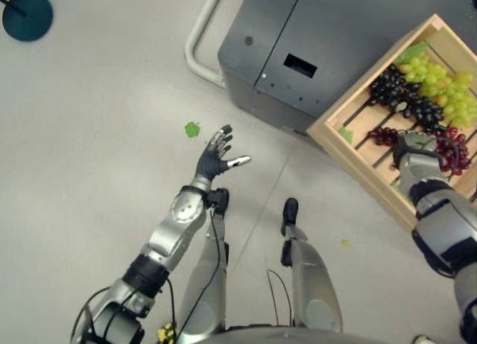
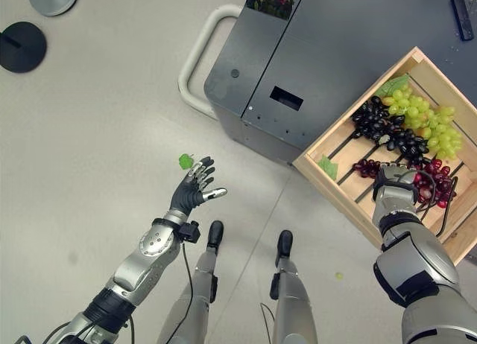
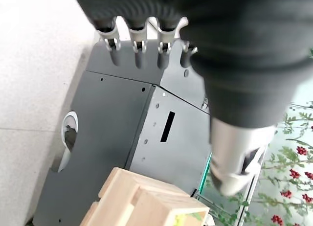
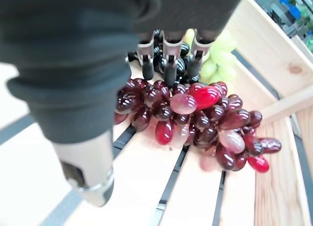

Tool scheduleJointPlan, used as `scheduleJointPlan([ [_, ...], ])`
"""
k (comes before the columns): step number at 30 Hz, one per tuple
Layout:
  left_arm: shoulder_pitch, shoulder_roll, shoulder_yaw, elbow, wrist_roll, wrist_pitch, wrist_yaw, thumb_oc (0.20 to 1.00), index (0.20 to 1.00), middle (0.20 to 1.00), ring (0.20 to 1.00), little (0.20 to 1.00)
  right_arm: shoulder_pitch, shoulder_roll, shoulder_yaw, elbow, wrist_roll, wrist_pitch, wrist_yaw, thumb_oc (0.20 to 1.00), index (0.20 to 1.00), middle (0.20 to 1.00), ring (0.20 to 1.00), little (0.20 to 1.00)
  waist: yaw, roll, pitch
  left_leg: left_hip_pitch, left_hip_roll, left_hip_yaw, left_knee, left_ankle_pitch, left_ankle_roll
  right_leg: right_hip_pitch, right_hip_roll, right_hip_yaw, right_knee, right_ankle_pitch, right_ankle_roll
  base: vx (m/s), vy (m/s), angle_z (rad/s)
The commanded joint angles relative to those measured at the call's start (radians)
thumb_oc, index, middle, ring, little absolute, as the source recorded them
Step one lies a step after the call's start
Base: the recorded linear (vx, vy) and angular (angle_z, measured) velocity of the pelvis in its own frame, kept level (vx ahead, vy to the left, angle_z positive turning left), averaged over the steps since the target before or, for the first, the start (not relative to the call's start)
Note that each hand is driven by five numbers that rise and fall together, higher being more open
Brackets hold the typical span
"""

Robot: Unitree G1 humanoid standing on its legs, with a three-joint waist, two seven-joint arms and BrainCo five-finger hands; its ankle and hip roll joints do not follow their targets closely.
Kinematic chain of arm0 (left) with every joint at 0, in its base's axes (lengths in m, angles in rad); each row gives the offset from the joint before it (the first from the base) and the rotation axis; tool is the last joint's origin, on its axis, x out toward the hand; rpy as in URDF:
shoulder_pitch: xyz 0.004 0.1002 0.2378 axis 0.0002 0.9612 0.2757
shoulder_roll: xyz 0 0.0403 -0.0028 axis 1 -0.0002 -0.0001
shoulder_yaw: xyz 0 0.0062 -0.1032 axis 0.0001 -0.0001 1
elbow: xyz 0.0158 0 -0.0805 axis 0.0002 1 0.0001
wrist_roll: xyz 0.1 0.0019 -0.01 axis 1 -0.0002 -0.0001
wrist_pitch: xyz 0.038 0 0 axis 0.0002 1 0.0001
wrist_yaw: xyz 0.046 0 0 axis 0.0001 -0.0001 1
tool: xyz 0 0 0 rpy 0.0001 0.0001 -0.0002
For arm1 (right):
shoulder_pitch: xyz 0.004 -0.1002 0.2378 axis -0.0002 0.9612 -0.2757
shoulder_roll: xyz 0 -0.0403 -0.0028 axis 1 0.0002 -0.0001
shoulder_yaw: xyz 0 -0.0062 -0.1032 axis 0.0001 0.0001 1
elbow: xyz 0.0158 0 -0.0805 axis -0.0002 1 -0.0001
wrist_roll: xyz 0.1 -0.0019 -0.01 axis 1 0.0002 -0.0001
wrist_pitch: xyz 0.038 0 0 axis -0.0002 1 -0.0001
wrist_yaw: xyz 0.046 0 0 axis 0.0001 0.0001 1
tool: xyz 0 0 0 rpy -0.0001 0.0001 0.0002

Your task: Pick up the fruits from the basket on one side to the basket on the other side

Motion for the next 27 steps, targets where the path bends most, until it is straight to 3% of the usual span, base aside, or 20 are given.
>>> scheduleJointPlan([
  [1,-0.001,-0.027,0.033,-0.075,0.054,-0.03,0.011,1.0,1.0,1.0,1.0,1.0,0.078,0.038,0.039,0.07,-0.008,-0.01,0.043,1.0,1.0,1.0,1.0,1.0,0.013,0.013,-0.001,0.041,-0.002,0.007,0.036,-0.156,-0.016,-0.122,-0.041,0.041,-0.076,0.059,0.054,0.0,0.0,0.0],
  [9,0.017,-0.031,0.027,-0.106,0.043,-0.04,0.016,1.0,1.0,1.0,1.0,1.0,0.075,0.034,0.046,0.09,-0.038,-0.003,0.037,1.0,1.0,1.0,1.0,1.0,0.022,0.03,-0.001,-0.014,-0.006,0.004,0.041,-0.146,-0.016,-0.177,-0.043,0.04,-0.068,0.065,0.052,-0.01,-0.005,0.01],
  [17,0.039,-0.035,0.024,-0.111,0.028,-0.048,0.043,1.0,1.0,1.0,1.0,1.0,0.088,0.051,-0.072,0.007,0.191,-0.034,-0.111,1.0,1.0,1.0,1.0,1.0,0.028,0.047,-0.001,-0.066,0.002,0.004,0.043,-0.138,-0.016,-0.227,-0.034,0.037,-0.07,0.067,0.049,0.0,-0.004,0.02],
  [24,0.042,-0.026,0.018,-0.109,0.026,-0.052,0.055,1.0,1.0,1.0,1.0,1.0,0.077,0.017,-0.104,-0.009,0.281,-0.054,-0.134,1.0,1.0,1.0,1.0,1.0,0.029,0.052,-0.001,-0.096,0.002,0.004,0.046,-0.132,-0.018,-0.259,-0.033,0.034,-0.071,0.073,0.051,0.0,-0.001,0.01],
  [25,0.037,-0.023,0.019,-0.107,0.025,-0.053,0.053,1.0,1.0,1.0,1.0,1.0,0.072,0.01,-0.098,-0.002,0.279,-0.055,-0.12,0.881,0.881,0.881,0.881,0.881,0.026,0.051,-0.001,-0.109,-0.002,0.003,0.047,-0.124,-0.019,-0.271,-0.037,0.034,-0.071,0.081,0.051,0.02,-0.005,0.05],
  [26,0.043,-0.024,0.017,-0.107,0.025,-0.053,0.053,1.0,1.0,1.0,1.0,1.0,0.077,0.011,-0.097,-0.002,0.279,-0.056,-0.119,0.636,0.636,0.636,0.636,0.636,0.029,0.053,-0.001,-0.1,0.002,0.004,0.047,-0.132,-0.019,-0.263,-0.034,0.033,-0.07,0.074,0.051,0.01,-0.002,0.06],
  [27,0.043,-0.023,0.016,-0.107,0.025,-0.055,0.052,1.0,1.0,1.0,1.0,1.0,0.075,0.008,-0.103,0.005,0.297,-0.062,-0.114,0.2,0.2,0.2,0.2,0.2,0.029,0.052,-0.001,-0.102,0.001,0.004,0.047,-0.133,-0.018,-0.264,-0.034,0.032,-0.069,0.074,0.051,0.03,-0.014,0.04],
])
